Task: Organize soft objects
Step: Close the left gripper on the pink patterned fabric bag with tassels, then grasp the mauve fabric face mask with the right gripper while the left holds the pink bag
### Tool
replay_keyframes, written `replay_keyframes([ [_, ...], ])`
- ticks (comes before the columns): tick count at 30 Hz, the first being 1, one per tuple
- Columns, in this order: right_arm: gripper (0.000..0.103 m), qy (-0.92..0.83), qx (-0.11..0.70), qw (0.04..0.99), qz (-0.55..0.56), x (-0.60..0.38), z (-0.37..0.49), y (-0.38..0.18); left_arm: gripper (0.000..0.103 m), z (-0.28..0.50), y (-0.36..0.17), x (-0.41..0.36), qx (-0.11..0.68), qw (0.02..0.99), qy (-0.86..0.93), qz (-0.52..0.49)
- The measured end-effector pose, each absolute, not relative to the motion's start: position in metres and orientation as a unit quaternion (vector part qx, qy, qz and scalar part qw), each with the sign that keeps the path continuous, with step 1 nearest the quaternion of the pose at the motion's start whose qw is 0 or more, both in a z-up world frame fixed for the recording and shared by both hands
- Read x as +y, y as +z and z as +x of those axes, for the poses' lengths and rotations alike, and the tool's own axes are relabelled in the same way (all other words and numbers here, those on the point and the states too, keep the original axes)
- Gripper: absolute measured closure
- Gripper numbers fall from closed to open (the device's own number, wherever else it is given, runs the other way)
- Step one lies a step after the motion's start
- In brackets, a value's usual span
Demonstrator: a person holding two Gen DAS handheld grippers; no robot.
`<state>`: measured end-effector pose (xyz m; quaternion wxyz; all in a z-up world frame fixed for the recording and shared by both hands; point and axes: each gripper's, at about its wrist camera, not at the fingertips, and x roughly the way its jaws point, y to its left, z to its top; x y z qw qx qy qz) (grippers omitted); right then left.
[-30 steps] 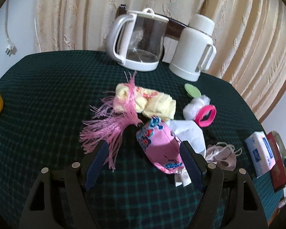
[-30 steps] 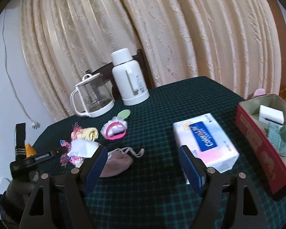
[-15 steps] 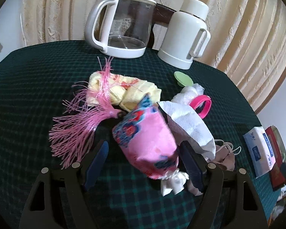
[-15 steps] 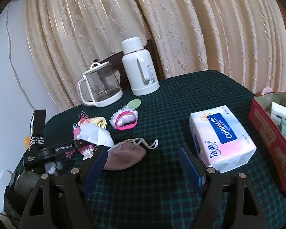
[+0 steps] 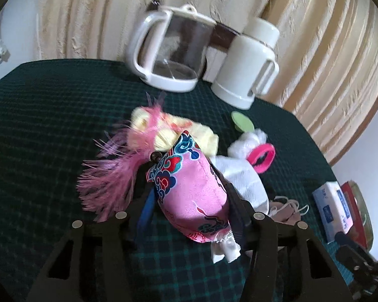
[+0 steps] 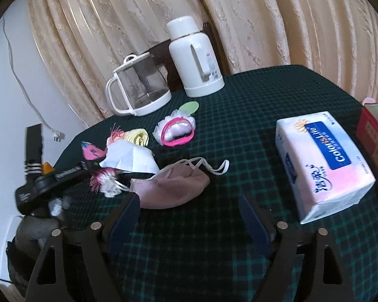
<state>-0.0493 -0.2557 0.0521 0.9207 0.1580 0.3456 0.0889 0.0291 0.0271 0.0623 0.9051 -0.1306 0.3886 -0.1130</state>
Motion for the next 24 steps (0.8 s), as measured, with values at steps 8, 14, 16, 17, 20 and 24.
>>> replay_keyframes([
  [8,0.013,0.107,0.366,0.915,0.134,-0.238,-0.03,0.046,0.049,0.018,0.083,0.056,0.356,0.918,-0.09,-0.149],
  [14,0.013,0.11,0.387,0.909,0.111,-0.228,-0.006,0.037,0.049,0.009,0.093,0.062,0.339,0.923,-0.1,-0.153],
  [16,0.013,0.109,0.392,0.907,0.105,-0.225,0.002,0.034,0.049,0.006,0.096,0.064,0.333,0.924,-0.103,-0.156],
  [17,0.013,0.108,0.396,0.906,0.101,-0.223,0.006,0.031,0.049,0.005,0.098,0.065,0.329,0.925,-0.104,-0.157],
  [20,0.013,0.11,0.404,0.903,0.095,-0.219,0.016,0.024,0.049,0.003,0.101,0.068,0.324,0.926,-0.106,-0.162],
  [24,0.013,0.133,0.415,0.895,0.091,-0.208,0.022,0.018,0.049,0.004,0.097,0.071,0.326,0.924,-0.107,-0.169],
])
